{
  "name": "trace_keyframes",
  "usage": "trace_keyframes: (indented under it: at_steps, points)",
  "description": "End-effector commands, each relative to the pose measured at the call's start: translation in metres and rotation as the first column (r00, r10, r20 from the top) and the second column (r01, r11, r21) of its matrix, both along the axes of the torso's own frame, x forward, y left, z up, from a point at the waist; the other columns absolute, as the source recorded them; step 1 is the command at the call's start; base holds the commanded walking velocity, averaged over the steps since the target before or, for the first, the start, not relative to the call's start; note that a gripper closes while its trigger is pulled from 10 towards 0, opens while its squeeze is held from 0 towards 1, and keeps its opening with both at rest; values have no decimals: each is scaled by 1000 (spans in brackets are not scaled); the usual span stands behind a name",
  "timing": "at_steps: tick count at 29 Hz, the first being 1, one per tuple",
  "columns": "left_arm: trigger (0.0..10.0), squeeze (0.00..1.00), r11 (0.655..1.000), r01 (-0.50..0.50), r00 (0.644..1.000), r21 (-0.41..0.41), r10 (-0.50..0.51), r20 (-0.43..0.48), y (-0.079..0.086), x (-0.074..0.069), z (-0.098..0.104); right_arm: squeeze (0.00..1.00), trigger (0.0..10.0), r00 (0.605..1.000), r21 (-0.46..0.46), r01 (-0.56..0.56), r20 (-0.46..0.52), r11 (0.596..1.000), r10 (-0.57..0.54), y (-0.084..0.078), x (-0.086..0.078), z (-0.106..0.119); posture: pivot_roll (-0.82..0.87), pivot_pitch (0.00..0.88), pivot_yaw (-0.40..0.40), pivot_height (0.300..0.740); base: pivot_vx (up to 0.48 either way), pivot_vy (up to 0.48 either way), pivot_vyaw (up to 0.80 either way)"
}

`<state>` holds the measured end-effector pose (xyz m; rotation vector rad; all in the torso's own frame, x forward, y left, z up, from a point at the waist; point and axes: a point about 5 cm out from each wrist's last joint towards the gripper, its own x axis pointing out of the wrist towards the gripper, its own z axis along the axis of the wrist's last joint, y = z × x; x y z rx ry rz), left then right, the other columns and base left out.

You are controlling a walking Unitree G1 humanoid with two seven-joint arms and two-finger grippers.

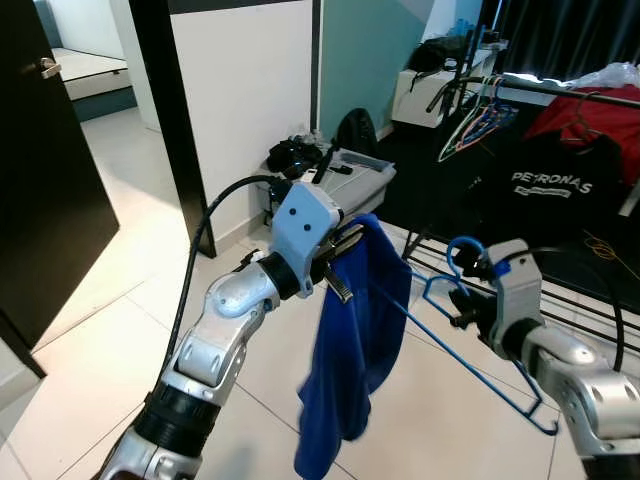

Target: Hang hanger

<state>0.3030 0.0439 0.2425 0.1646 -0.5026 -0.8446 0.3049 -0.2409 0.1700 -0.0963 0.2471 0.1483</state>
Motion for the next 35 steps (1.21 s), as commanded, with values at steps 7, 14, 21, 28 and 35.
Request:
trace_keyframes:
  at_steps: [7,14,21,28,35]
  points:
    - [10000,0,985,170,985,-12,-170,-21,-35,-28,-2,0,10000,979,379,107,123,919,-165,11,17,16,-76,0,-2,740,0,0,0]
    - [10000,0,948,310,949,68,-305,-79,-39,-49,-17,0,10000,903,704,152,187,693,-387,-5,28,41,-68,0,-4,740,0,0,0]
    - [10000,0,910,390,918,138,-373,-134,-45,-67,-33,0,10000,832,820,182,166,543,-529,-21,34,58,-64,0,-7,740,0,0,0]
    - [10000,0,908,390,918,151,-372,-139,-48,-69,-36,0,10000,816,833,187,164,521,-555,-21,36,67,-66,0,-13,740,0,0,0]
    - [10000,0,937,334,939,101,-321,-127,-57,-58,-26,0,10000,795,723,283,191,630,-576,-16,40,76,-69,0,-11,740,0,0,0]
